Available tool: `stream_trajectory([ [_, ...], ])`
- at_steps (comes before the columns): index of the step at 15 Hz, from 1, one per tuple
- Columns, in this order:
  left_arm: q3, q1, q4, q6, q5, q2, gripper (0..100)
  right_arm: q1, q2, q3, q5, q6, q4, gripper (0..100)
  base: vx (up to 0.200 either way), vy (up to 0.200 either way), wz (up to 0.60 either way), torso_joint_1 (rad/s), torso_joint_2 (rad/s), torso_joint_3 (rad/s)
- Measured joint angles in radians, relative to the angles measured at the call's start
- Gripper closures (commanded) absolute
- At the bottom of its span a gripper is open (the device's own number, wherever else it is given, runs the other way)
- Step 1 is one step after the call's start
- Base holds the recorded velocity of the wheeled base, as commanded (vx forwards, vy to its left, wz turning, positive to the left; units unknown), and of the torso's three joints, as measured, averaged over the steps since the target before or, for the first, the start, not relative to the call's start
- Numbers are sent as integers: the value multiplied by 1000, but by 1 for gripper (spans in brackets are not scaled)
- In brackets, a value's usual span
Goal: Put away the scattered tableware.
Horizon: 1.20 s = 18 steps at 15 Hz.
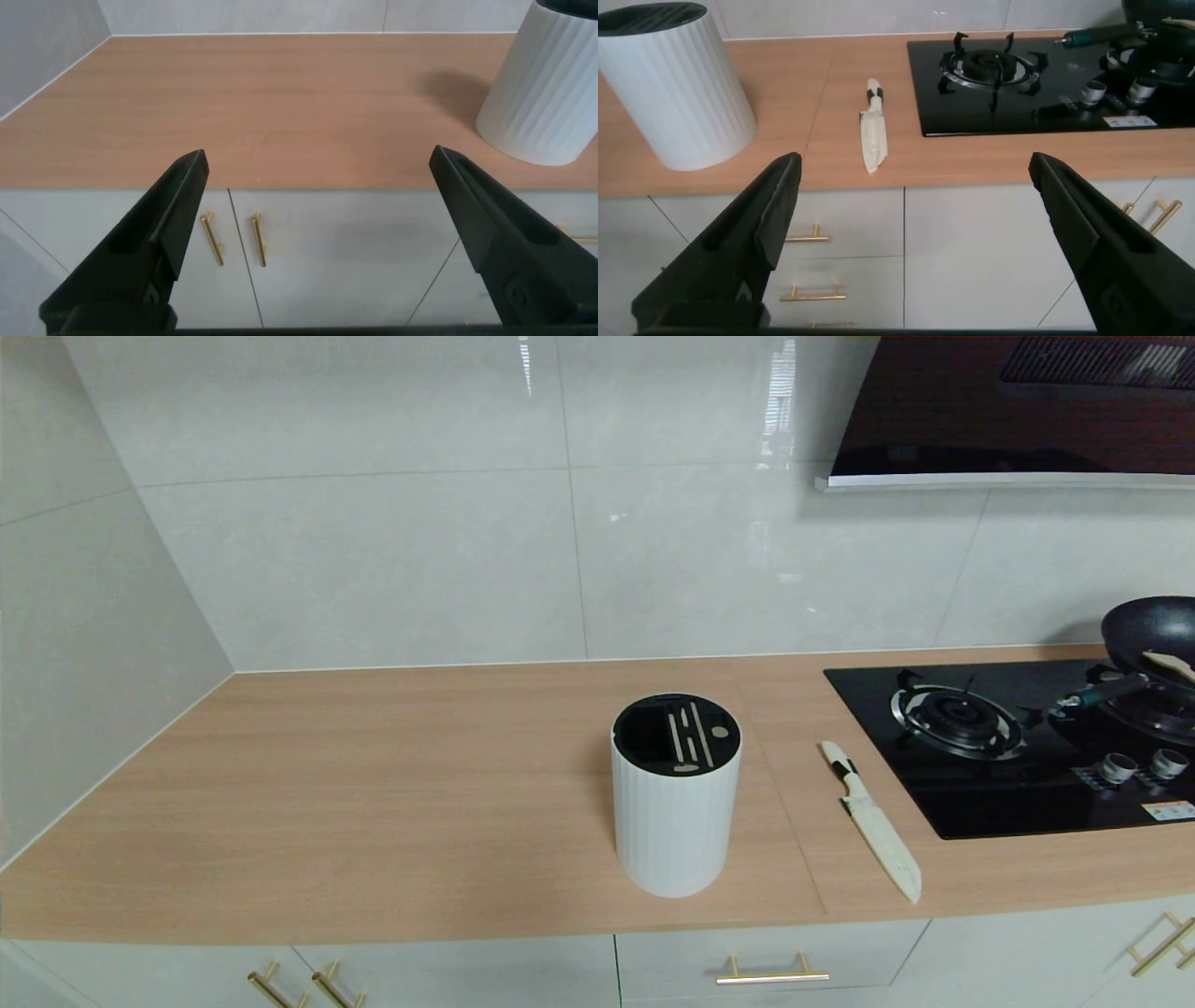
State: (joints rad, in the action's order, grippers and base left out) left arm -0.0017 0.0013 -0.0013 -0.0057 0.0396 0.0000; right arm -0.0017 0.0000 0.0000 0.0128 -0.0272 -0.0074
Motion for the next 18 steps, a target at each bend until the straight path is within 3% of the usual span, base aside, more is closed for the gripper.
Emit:
stream_trajectory([
  [2,0,0,0,0,0,0,0,1,4,-23,-5,-3,-5,0,0,0,0,0,0,0],
  [7,0,0,0,0,0,0,0,51,231,-298,-48,36,4,0,0,0,0,0,0,0],
  [11,0,0,0,0,0,0,0,76,677,-455,-57,32,-38,0,0,0,0,0,0,0],
  [18,0,0,0,0,0,0,0,120,1463,-729,13,13,-270,0,0,0,0,0,0,0],
])
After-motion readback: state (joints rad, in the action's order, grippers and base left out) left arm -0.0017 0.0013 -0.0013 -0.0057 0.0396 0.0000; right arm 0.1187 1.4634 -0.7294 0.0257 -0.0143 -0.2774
